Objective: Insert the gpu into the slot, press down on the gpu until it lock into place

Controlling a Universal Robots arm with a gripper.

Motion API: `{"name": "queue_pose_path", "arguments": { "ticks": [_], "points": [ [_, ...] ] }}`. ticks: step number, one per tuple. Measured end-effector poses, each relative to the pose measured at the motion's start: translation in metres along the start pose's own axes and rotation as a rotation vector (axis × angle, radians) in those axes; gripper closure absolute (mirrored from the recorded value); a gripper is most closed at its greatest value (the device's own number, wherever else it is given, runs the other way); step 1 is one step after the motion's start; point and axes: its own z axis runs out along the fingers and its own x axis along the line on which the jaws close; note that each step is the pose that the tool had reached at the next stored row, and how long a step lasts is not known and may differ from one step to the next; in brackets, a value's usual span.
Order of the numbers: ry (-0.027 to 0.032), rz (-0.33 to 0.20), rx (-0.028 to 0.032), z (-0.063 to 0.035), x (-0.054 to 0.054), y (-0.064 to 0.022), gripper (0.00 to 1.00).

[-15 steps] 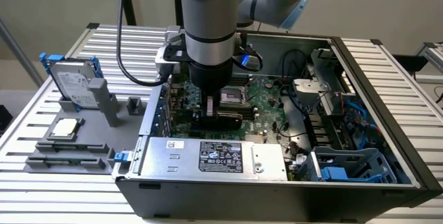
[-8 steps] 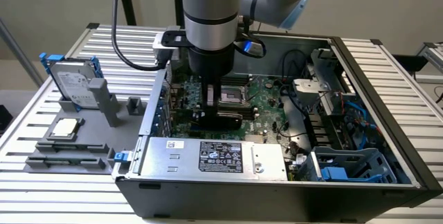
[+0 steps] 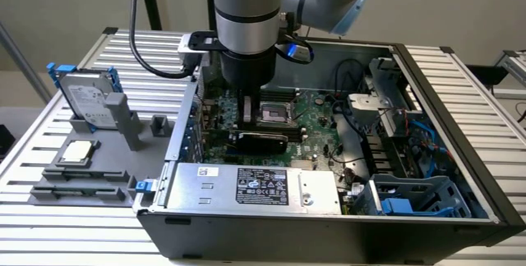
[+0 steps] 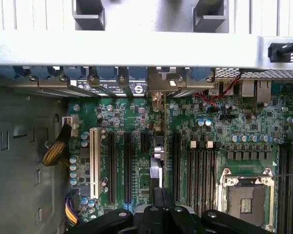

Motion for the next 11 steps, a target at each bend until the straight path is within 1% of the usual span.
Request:
{"name": "queue_pose_path", "arguments": {
  "ticks": [4, 11],
  "points": [
    [-0.0003, -0.004, -0.0001, 0.004, -0.003, 0.003, 0.89],
    [-0.0007, -0.014, -0.0007, 0.0133, -0.005, 0.005, 0.89]
  ]
}}
